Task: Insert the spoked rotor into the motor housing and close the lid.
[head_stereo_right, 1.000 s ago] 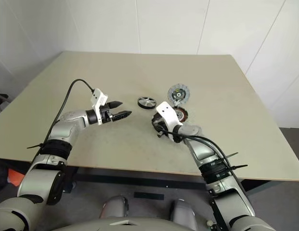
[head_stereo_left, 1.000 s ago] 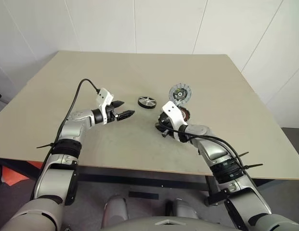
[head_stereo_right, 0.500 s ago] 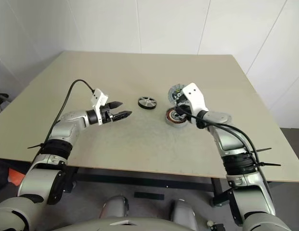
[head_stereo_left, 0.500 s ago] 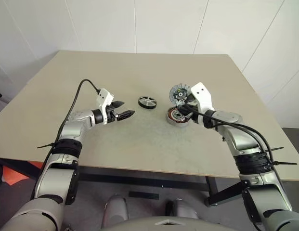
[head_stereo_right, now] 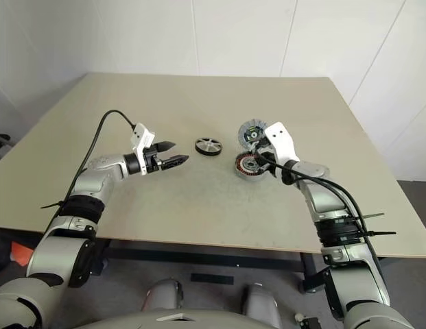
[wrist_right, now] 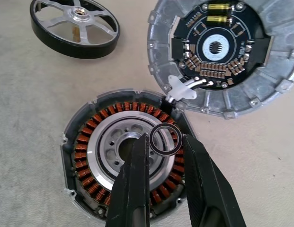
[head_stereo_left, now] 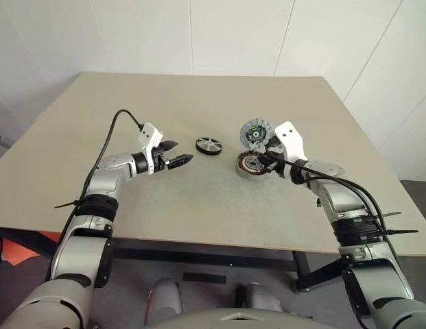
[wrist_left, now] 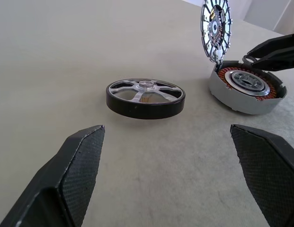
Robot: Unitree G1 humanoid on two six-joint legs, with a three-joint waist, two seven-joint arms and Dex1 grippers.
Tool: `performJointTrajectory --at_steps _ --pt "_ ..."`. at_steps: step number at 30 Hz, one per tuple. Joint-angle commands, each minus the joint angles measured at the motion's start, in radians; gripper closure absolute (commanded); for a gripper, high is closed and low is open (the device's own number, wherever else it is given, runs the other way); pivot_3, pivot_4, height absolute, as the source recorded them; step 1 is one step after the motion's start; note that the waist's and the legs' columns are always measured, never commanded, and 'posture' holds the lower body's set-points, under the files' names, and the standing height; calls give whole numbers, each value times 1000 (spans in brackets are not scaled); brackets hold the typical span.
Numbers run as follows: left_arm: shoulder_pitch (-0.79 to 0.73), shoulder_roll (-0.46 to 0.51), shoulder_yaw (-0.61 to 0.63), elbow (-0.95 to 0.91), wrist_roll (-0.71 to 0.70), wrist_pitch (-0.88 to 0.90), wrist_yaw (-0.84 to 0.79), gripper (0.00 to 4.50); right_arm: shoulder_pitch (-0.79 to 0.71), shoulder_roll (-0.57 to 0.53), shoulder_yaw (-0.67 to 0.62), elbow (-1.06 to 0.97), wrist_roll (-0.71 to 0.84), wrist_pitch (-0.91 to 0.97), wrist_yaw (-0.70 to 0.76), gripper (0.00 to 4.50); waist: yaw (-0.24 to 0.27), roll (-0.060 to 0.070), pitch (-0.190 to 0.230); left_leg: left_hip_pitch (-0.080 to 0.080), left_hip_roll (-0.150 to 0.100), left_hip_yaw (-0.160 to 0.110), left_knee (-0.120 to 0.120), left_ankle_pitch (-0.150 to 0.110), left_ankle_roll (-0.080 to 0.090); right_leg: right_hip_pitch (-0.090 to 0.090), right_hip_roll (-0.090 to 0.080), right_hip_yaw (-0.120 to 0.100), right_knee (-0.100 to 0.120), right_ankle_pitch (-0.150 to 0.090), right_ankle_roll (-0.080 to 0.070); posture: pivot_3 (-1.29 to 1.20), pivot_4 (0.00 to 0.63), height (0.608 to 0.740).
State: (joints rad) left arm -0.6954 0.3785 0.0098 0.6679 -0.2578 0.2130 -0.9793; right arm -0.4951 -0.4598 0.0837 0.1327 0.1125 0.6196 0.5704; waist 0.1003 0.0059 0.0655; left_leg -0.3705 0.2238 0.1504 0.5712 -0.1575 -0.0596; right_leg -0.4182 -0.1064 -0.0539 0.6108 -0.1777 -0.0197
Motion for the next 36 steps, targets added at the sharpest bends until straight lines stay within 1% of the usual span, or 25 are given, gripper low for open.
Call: performJointTrajectory --at_steps 1,22,24,25,26,27,30,36 --pt "-19 7 16 -15 -1 -20 0 0 -23 11 3 -43 -2 -7 -2 3805 0 0 0 0 0 0 0 0 0 0 0 0 0 0 0 0 0 740" --pt "-20 14 18 -11 1 -24 2 0 36 18 18 -71 8 22 5 3805 2 0 0 0 0 0 0 0 0 0 0 0 0 0 0 0 0 740" --pt "-21 13 18 -10 1 -25 3 0 34 16 18 -69 4 20 3 3080 2 0 0 0 0 0 0 0 0 0 0 0 0 0 0 0 0 740" --pt "-22 13 18 -10 1 -25 4 0 32 15 18 -67 -2 14 -2 2859 2 0 0 0 0 0 0 0 0 0 0 0 0 0 0 0 0 740" --pt "-22 14 18 -9 1 -25 4 0 29 13 18 -66 -10 6 -8 2489 2 0 0 0 0 0 0 0 0 0 0 0 0 0 0 0 0 740" --pt "-22 14 18 -9 1 -25 4 0 27 11 18 -65 -14 -1 -11 2225 2 0 0 0 0 0 0 0 0 0 0 0 0 0 0 0 0 740" --pt "-22 15 18 -9 2 -25 4 0 18 6 9 -66 -16 -9 -16 1177 2 0 0 0 0 0 0 0 0 0 0 0 0 0 0 0 0 740" --pt "-21 14 19 -10 3 -24 3 0 -5 -1 -21 -76 -6 -3 -22 1177 2 0 0 0 0 0 0 0 0 0 0 0 -1 0 0 0 0 740"
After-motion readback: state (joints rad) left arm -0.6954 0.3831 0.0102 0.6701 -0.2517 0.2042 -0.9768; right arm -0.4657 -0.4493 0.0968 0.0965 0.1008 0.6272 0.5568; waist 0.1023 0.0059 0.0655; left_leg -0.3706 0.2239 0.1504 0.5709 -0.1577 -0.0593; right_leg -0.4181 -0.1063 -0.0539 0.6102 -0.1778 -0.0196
